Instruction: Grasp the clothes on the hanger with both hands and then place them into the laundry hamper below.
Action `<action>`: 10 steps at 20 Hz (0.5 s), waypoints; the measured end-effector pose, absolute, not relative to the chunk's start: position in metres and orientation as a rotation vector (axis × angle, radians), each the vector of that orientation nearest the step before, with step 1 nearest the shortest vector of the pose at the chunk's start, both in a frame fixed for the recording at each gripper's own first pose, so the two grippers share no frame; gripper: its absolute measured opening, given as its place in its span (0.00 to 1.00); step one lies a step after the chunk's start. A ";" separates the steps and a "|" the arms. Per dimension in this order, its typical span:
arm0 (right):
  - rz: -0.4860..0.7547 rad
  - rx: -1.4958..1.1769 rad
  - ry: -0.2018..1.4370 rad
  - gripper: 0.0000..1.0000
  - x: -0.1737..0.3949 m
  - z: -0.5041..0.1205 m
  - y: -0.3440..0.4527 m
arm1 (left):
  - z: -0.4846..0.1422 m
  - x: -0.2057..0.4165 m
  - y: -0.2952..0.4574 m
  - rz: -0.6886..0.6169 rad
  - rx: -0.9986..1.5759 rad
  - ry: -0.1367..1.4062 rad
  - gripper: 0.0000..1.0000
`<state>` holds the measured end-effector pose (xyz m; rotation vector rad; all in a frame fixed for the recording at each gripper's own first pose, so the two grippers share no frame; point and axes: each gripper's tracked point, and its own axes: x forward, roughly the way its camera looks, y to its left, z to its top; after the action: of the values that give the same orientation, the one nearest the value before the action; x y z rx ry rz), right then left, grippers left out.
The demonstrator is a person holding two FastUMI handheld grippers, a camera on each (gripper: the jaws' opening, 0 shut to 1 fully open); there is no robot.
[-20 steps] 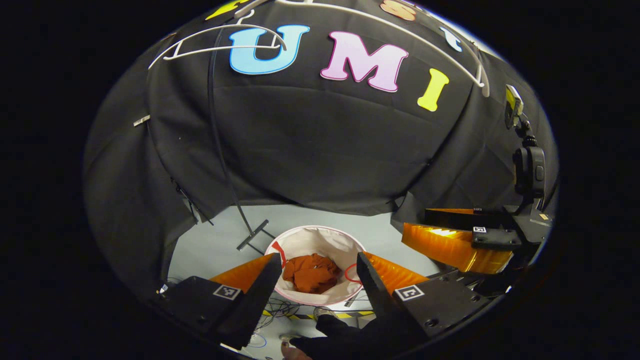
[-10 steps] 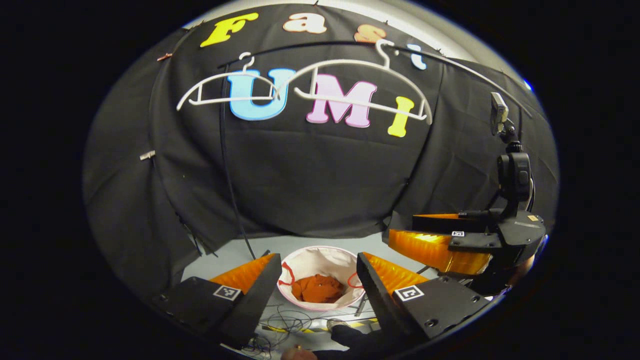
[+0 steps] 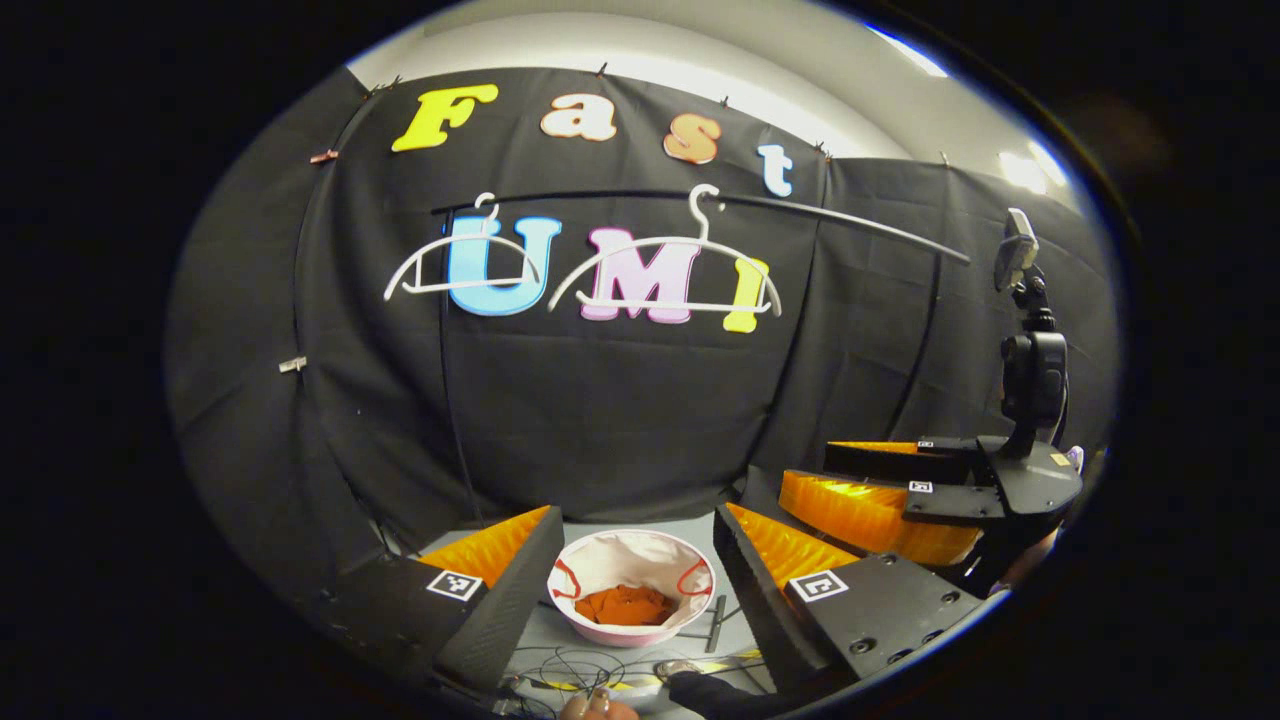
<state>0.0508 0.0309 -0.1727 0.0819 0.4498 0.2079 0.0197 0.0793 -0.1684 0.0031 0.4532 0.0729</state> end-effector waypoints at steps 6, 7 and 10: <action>0.168 0.123 0.216 1.00 0.032 -0.080 0.031 | -0.090 0.001 0.060 0.034 0.039 0.303 0.95; 0.156 0.127 0.181 0.98 0.030 -0.067 0.027 | -0.075 0.001 0.052 0.020 0.041 0.263 0.95; 0.135 0.138 0.081 0.99 0.024 -0.027 0.018 | -0.045 -0.003 0.037 0.003 0.053 0.185 0.95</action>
<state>0.0243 0.0180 -0.0266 0.1378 0.0813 0.1345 -0.0033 0.0373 -0.0445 0.0525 0.1853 0.0028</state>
